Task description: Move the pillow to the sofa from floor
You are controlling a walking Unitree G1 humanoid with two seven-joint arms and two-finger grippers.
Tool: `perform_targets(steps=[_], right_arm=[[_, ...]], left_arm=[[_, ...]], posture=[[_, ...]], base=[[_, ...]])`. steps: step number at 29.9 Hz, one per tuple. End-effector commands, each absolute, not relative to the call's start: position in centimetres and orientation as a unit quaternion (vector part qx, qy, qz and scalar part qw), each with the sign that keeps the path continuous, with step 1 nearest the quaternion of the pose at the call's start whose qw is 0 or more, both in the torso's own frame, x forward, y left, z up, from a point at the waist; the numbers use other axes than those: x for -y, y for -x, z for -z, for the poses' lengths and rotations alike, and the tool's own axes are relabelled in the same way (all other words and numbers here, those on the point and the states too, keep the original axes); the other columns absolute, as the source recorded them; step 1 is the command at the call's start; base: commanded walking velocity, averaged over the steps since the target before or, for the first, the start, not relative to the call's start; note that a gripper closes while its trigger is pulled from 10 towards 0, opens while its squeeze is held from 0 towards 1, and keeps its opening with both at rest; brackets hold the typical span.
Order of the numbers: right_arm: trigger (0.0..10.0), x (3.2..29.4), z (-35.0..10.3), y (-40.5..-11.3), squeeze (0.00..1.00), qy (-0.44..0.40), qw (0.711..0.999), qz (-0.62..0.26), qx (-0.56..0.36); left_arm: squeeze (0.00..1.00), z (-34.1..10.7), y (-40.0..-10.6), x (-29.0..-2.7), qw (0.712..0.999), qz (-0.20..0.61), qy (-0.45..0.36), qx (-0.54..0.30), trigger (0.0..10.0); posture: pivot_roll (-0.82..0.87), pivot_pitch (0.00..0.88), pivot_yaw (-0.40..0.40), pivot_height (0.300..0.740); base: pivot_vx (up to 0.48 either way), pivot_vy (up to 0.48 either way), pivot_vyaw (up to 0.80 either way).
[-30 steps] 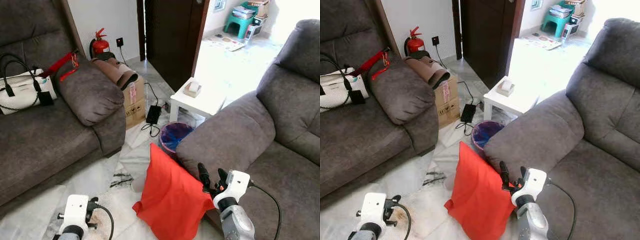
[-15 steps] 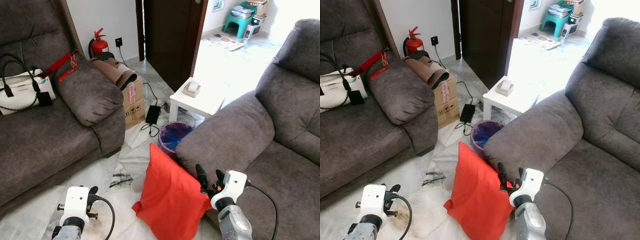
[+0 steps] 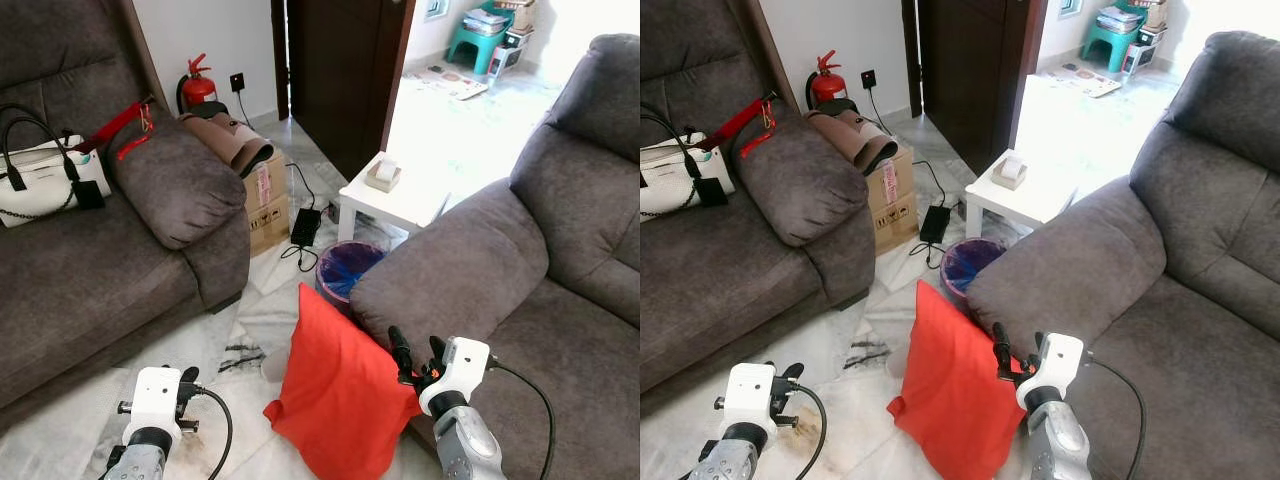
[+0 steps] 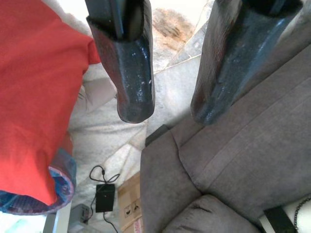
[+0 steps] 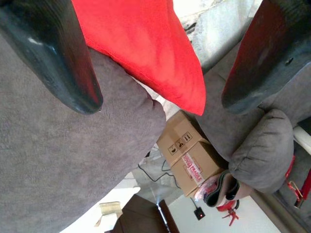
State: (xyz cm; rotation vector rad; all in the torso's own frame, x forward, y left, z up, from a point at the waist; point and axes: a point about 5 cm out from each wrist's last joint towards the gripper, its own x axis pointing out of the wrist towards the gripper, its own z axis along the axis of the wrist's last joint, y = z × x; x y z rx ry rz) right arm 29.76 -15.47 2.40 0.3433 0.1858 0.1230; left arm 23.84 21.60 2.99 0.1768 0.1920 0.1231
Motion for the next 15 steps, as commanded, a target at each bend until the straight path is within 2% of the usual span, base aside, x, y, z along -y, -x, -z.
perform_targets(steps=[1,6,15], right_arm=[[10.0,15.06,-1.82,-29.50,0.00,-0.168,0.977,-0.063,-0.113],[10.0,15.14,-1.86,-29.43,0.00,-0.167,0.978,-0.061,-0.105],[10.0,15.21,-1.65,-29.41,0.00,-0.161,0.978,-0.061,-0.117]], left_arm=[[0.00,-2.78,-23.65,-21.94,0.988,-0.062,-0.092,-0.107,10.0],[0.00,-2.76,-23.61,-21.96,0.988,-0.063,-0.092,-0.107,10.0],[0.00,-2.55,-23.63,-21.62,0.988,-0.059,-0.089,-0.111,10.0]], posture=[[0.07,0.120,0.011,0.700],[0.07,0.120,0.011,0.681],[0.07,0.128,0.008,0.681]], base=[[0.000,0.000,0.00],[0.000,0.000,0.00],[0.000,0.000,0.00]])
